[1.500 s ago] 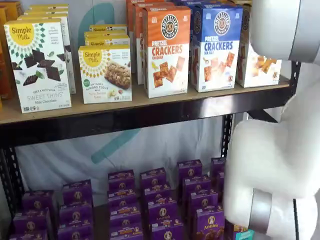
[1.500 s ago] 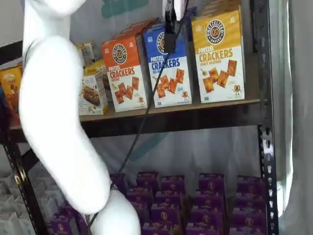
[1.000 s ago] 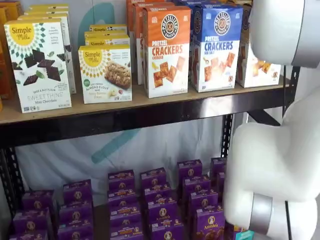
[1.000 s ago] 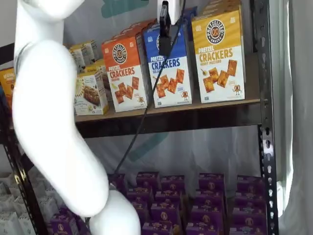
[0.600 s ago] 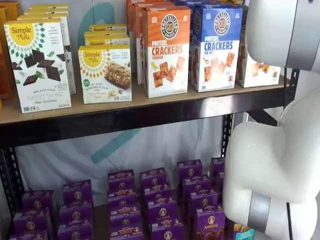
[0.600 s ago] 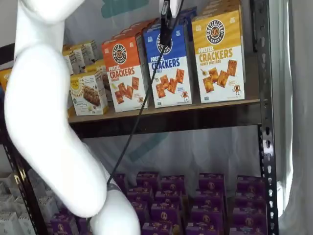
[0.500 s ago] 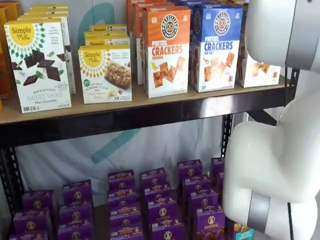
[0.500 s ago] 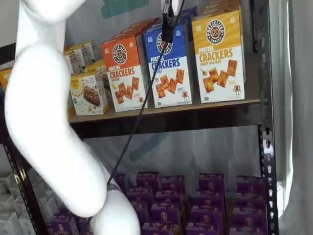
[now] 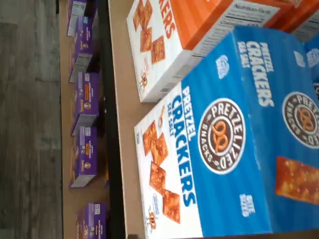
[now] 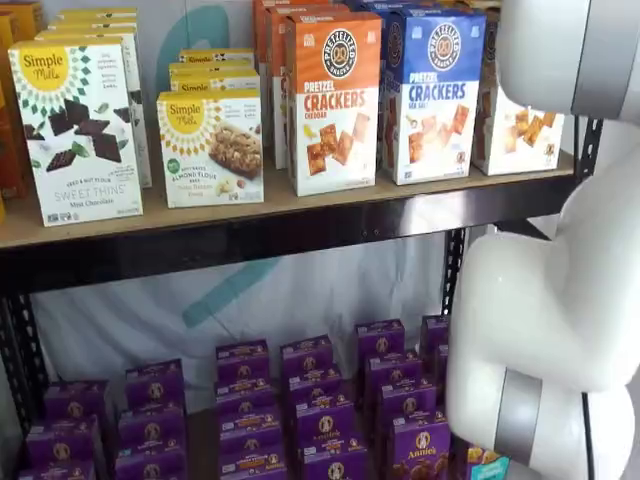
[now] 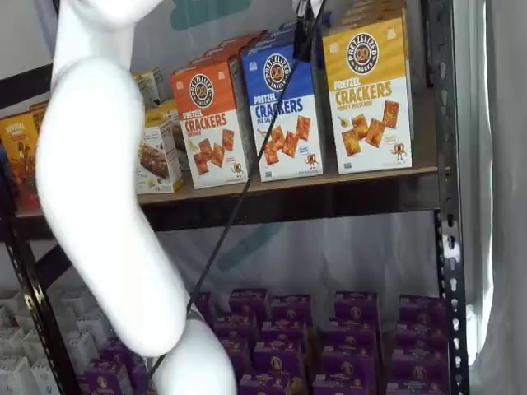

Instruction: Retrieve the yellow and white box located on the top shelf, the sixth one from the left

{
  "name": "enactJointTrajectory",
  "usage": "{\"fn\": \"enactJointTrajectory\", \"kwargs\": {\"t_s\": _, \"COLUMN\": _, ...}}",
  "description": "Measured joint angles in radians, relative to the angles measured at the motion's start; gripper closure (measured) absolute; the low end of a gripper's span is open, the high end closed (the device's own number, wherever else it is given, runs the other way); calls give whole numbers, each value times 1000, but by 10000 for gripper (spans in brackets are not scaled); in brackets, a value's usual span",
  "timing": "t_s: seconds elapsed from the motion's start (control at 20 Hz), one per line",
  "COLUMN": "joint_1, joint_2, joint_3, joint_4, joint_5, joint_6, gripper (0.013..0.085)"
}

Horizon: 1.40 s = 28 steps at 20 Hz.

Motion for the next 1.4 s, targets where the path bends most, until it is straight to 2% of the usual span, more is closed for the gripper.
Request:
{"fn": "enactJointTrajectory", "kwargs": {"t_s": 0.25, "joint_1": 8, "joint_2": 56, "joint_3": -57, "joint_4": 2, "joint_5": -1, "joint_6": 8, "gripper": 130}}
{"fn": "enactJointTrajectory", "kwargs": {"t_s": 0.7, "joint_1": 48, "joint_2": 118, "joint_3": -109, "joint_4": -20, "joint_5": -27, "joint_6": 28, "gripper": 130}}
{"fn": "enactJointTrajectory", "kwargs": {"t_s": 1.0, "joint_1": 58, "joint_2": 147, "joint_3": -132, "joint_4": -28, "joint_5": -43, "joint_6": 29, "gripper": 130}}
{"fn": "enactJointTrajectory", "kwargs": {"t_s": 1.4, "joint_1": 80, "joint_2": 187, "joint_3": -162, "joint_4": -75, "joint_5": -67, "joint_6": 18, "gripper": 130}}
